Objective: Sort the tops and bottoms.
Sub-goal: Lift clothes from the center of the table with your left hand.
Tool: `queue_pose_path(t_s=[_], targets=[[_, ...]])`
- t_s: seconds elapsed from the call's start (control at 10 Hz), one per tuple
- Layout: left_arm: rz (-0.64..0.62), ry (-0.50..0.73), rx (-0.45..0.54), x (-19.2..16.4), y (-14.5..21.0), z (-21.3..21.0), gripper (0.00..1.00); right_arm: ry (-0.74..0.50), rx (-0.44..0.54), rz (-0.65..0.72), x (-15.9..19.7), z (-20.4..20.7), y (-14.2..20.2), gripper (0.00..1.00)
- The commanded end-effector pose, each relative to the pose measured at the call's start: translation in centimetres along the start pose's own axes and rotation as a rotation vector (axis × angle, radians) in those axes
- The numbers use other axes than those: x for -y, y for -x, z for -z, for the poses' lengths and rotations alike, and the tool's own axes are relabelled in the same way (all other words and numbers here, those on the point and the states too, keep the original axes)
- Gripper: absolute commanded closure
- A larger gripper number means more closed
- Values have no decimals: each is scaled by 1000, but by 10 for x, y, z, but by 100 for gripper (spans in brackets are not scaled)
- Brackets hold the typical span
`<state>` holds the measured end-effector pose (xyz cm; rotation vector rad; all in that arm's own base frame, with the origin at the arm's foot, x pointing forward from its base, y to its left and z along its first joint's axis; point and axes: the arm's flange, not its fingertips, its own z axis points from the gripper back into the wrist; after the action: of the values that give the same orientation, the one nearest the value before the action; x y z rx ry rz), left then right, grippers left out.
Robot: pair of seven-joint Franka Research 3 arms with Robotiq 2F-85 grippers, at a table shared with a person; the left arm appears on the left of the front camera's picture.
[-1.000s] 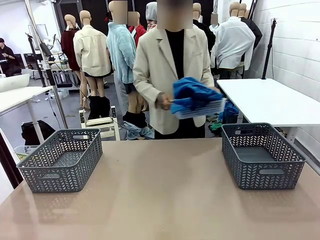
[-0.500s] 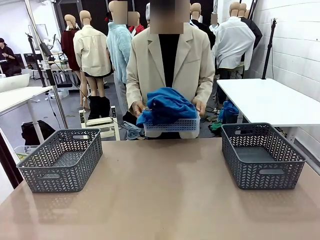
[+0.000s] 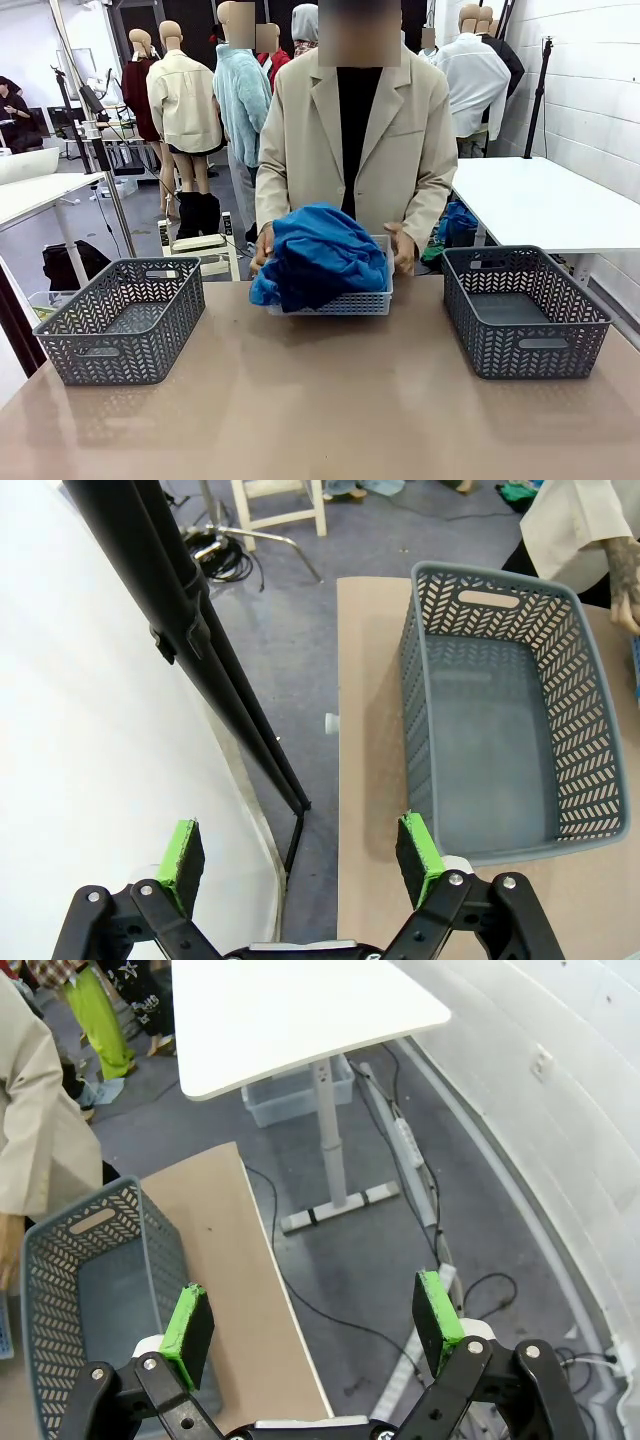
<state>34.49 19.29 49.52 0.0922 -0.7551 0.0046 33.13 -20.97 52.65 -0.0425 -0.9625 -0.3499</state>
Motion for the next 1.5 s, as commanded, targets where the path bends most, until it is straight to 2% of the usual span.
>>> queue_pose_path(t_s=[0.0,1.4], targets=[[-19,0,-5,-1,1,-1,0,0,-10,9,-1,0,2,0],[-19,0,-5,-1,1,-1,0,0,-10,9,-1,0,2,0]])
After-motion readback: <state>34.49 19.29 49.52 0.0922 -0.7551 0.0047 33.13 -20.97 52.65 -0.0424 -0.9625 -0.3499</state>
